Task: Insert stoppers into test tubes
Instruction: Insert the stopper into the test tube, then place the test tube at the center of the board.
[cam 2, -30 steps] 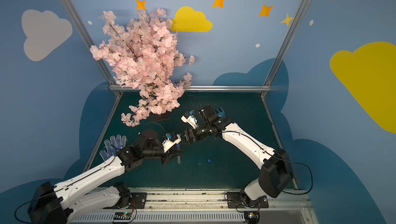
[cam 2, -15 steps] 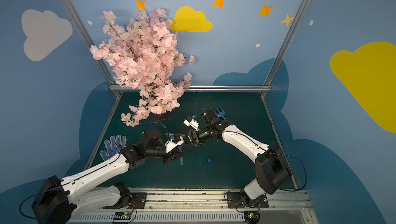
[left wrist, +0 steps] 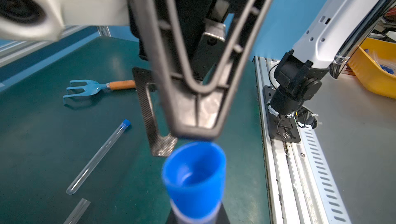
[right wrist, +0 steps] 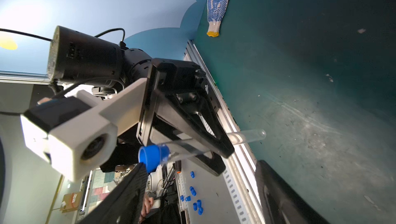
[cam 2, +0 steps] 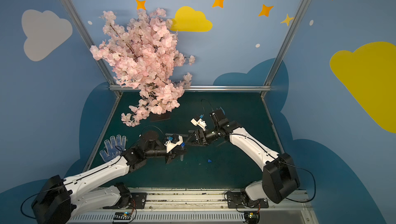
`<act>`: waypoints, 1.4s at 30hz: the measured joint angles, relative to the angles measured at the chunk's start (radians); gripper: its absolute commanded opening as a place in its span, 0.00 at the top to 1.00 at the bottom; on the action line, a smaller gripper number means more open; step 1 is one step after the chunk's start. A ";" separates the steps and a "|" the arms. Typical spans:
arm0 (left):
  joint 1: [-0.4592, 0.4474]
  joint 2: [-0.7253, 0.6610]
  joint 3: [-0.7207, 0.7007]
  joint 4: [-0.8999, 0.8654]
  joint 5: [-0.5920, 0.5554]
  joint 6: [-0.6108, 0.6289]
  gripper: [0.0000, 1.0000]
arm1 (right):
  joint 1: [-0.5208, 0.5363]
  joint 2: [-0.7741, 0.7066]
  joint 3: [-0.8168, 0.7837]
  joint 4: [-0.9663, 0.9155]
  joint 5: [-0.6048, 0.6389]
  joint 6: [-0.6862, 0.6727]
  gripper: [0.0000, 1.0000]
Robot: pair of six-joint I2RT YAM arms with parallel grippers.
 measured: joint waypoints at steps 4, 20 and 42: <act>0.009 -0.012 0.003 0.040 -0.009 -0.003 0.98 | -0.027 -0.053 -0.038 -0.029 0.041 -0.018 0.21; 0.056 0.042 0.169 -0.117 -0.026 -0.059 0.98 | 0.089 -0.288 -0.340 0.178 0.442 -0.204 0.31; -0.126 0.908 1.044 -0.944 -0.470 0.477 0.98 | -0.354 -0.683 -0.158 -0.182 0.805 -0.116 0.31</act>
